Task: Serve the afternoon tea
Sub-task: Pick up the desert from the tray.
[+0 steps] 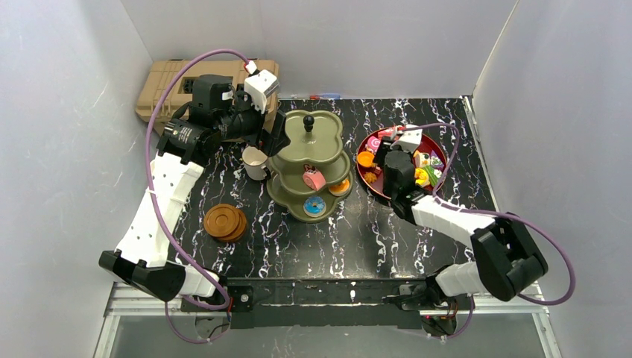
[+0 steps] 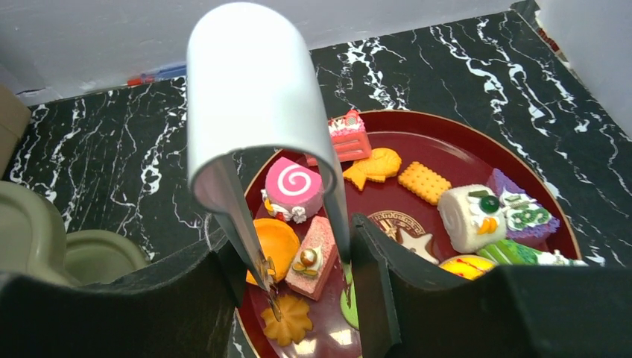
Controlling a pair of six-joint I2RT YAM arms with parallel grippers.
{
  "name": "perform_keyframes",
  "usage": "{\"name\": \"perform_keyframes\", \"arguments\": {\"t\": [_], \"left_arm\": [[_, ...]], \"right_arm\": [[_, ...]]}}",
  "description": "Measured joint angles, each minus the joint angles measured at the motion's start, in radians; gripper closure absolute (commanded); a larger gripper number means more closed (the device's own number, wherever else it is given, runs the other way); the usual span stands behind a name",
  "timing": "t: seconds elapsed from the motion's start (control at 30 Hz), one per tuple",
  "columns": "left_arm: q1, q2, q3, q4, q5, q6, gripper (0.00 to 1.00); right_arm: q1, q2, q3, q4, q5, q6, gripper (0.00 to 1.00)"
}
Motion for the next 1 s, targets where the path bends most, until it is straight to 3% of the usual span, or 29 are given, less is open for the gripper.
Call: {"name": "perform_keyframes", "arguments": {"t": [0.4, 1.0], "left_arm": [[0.0, 0.0, 0.0, 0.0, -0.005, 0.013, 0.02], [0.0, 0.0, 0.0, 0.0, -0.008, 0.021, 0.02]], "right_arm": [[-0.028, 0.132, 0.045, 0.106, -0.043, 0.014, 0.46], [-0.061, 0.103, 0.023, 0.107, -0.033, -0.064, 0.47]]}}
